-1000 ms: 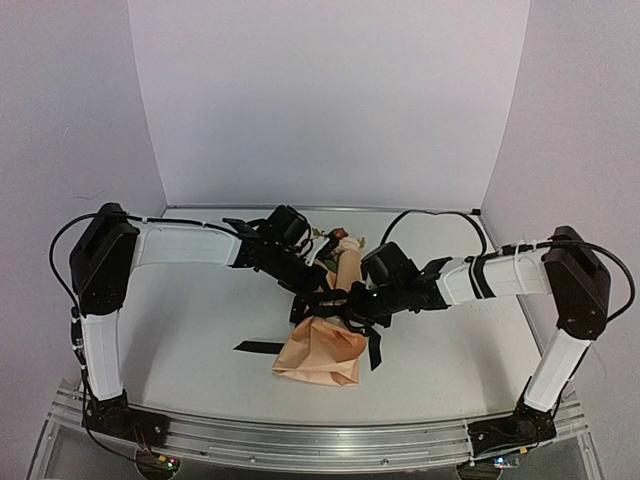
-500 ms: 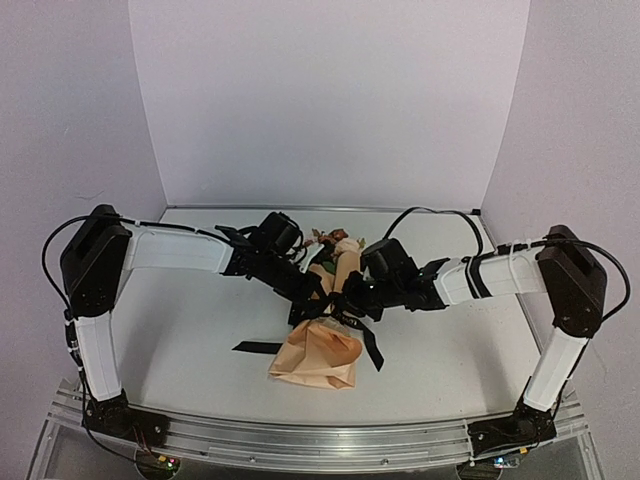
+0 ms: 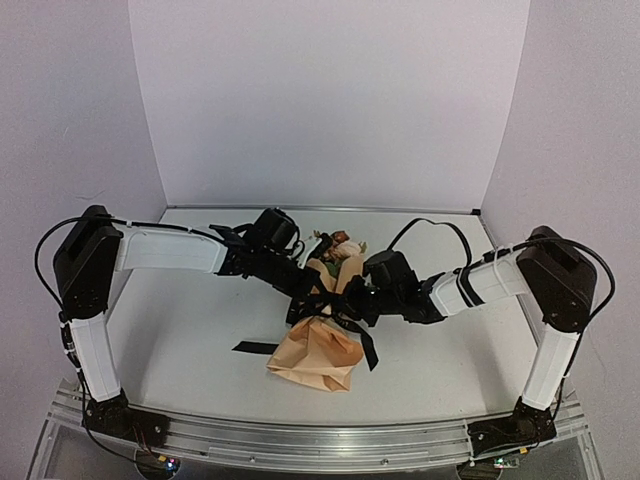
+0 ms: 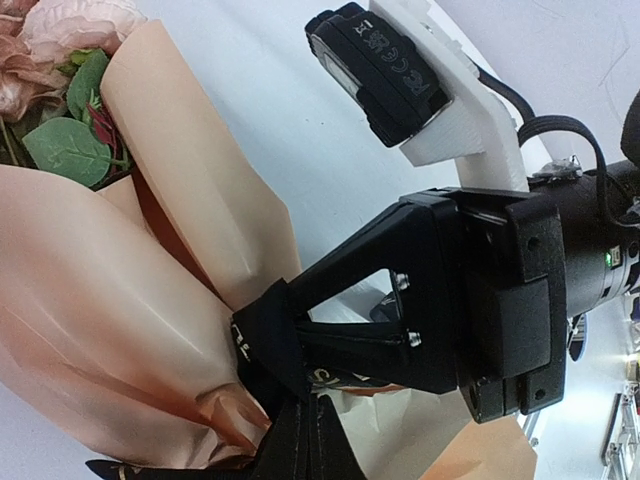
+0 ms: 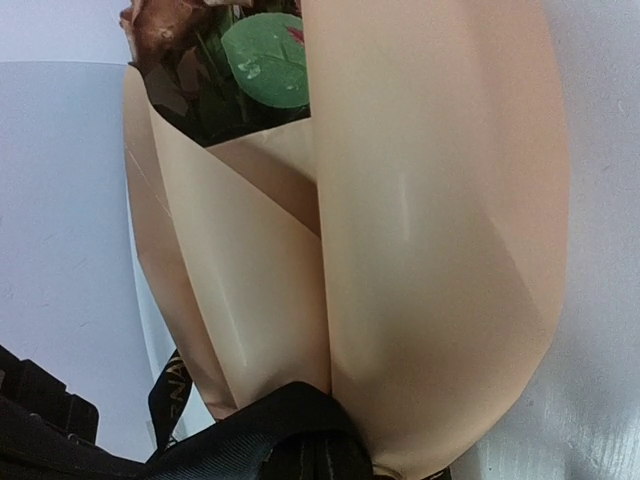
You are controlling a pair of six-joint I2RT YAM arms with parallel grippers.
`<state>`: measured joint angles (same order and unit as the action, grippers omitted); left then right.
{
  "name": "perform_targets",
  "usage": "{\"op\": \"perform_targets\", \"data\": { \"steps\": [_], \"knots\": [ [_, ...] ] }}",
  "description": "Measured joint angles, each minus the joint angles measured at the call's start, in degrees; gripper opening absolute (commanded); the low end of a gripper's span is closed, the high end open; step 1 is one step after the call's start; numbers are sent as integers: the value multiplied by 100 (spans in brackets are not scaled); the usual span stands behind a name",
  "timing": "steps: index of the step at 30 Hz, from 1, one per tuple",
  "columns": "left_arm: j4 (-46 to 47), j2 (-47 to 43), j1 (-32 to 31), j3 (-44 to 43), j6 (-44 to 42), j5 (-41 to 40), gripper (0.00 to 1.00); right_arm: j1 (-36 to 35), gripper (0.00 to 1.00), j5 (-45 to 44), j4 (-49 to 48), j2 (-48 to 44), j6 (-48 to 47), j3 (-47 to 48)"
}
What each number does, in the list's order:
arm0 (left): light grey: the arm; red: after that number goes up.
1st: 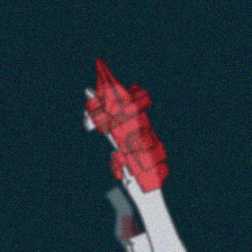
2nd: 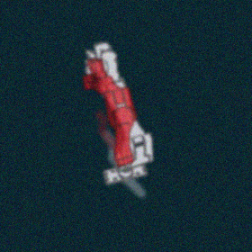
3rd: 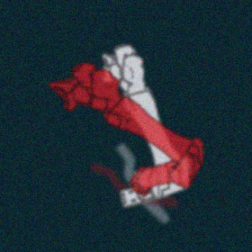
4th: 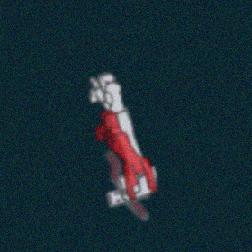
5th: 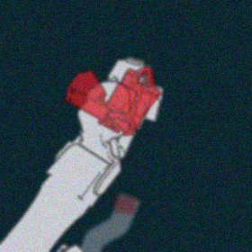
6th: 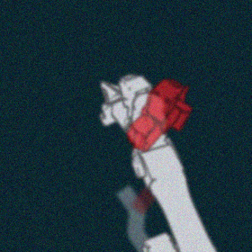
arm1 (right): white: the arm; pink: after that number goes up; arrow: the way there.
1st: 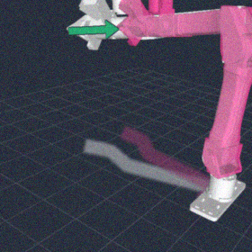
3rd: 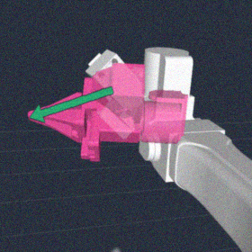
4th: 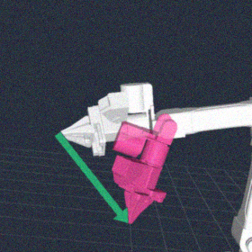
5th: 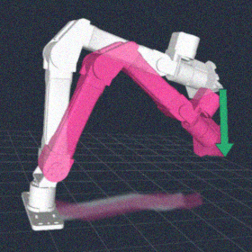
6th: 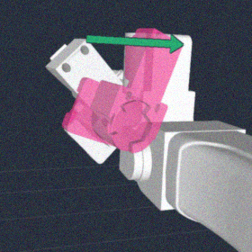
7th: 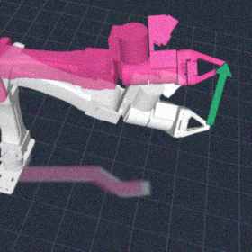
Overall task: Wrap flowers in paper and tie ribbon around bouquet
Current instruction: Cross the half-tied ribbon over the folded bouquet.
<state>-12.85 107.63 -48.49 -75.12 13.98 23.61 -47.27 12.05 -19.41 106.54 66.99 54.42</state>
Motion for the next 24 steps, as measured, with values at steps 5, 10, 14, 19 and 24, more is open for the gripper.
{"op": "perform_targets", "data": {
  "steps": [5,10,14,19,24],
  "knots": [
    [165,0,0,143,0,194,0,0,2,10,-435,42,74,-80],
    [416,-29,0,401,-7,417,1,0,2,104,-828,160,84,-89],
    [529,-76,0,505,-34,529,1,-4,3,195,-1052,247,72,-104],
    [529,-74,0,506,-81,641,1,-2,3,322,-1336,277,-13,-192],
    [532,-74,0,512,-101,609,0,-10,5,540,-1693,332,-117,-328]
  ]
}}
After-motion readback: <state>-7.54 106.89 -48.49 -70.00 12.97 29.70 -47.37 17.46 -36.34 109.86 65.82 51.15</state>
